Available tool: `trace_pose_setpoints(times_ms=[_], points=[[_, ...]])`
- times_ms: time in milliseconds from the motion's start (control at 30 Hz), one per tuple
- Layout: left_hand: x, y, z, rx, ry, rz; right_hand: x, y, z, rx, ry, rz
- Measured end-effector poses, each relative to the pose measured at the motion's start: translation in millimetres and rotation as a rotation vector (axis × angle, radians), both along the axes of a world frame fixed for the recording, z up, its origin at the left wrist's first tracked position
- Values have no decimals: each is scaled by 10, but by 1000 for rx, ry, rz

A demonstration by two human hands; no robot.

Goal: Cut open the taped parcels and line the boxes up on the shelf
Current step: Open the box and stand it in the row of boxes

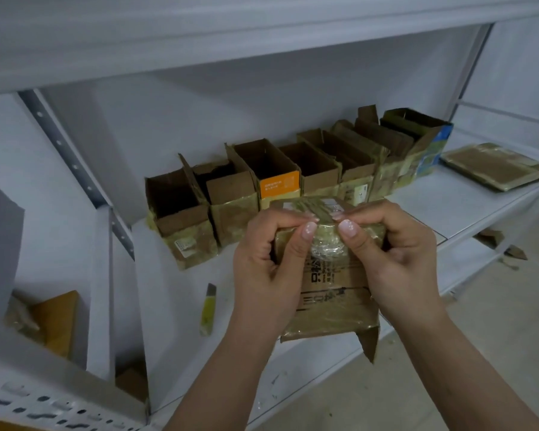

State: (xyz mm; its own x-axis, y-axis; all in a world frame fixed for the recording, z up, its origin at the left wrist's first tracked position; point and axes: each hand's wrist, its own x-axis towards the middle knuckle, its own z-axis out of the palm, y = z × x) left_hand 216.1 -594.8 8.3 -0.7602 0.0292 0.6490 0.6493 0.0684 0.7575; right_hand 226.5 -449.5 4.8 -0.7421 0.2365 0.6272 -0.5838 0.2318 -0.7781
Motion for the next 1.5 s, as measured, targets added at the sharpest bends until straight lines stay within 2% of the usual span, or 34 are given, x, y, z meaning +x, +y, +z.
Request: trace_pose_setpoints(times_ms=[167,367,500,600,733,833,933,1000,1100,1133,1267,1333,1500], points=[[7,4,7,2,-113,-68,5,17,-66,45,-16,8],[-55,43,-99,43,-61,-46,-23,0,-99,130,58,-21],[-152,-13,-93,95,-157,2,-30,120,-116,195,-69,17],[-316,-110,-16,115,-243,108,-9,217,-224,349,-146,53],[-518,-221,184,100,-211,264,-39,276,-382,611,-101,73],[-644,-318,319,93,-295,288,-68,319,-484,747,-52,-7],[-705,-355,352,42,-411,238,-74,280,-544,694,61,-169],[-694,-336,329,78,-477,192,-67,231,-522,616,101,-288],[-597,-322,292,283,-472,82,-64,194,-392,473,9,-414],[-547,-322,261,280,-452,66,-68,197,-340,427,-39,-428],[-368,-367,42,105,-472,-38,-141,246,-243,425,-269,-375],[-287,-388,-79,-41,-482,-71,-172,278,-252,441,-352,-348],[-299,-417,-383,-350,-442,149,-276,308,-353,410,-538,-251]])
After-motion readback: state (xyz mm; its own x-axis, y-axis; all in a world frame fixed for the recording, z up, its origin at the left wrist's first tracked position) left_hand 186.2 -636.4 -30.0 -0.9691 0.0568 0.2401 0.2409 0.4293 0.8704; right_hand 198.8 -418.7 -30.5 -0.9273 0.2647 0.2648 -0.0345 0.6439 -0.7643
